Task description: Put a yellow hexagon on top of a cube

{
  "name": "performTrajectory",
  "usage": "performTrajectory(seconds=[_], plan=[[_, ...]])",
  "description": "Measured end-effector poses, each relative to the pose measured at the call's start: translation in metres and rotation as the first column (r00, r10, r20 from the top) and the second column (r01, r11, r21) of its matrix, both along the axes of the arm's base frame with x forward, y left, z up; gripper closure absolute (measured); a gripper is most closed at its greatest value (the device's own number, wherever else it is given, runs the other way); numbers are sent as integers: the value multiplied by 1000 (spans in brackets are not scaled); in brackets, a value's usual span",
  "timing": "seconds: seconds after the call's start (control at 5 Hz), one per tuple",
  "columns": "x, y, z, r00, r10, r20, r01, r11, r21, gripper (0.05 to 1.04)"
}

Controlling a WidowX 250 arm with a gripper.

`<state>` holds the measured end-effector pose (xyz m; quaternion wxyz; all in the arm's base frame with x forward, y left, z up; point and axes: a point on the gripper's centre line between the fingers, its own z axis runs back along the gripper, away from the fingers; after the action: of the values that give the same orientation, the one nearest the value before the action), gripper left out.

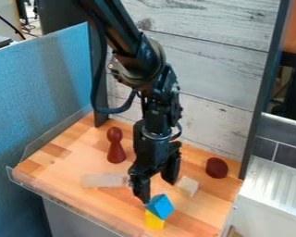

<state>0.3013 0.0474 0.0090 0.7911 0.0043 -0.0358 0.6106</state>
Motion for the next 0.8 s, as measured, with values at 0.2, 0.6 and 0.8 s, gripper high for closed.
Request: performTrajectory(seconds=[0.2,0.6,0.8], plan=[[-6,-1,-7,1000,28,1,-28,1000,-1,83],[-20,-13,-26,1000,21,-14,-21,1000,22,83],[-20,-11,-30,1000,18,-12,-17,999,40,83]])
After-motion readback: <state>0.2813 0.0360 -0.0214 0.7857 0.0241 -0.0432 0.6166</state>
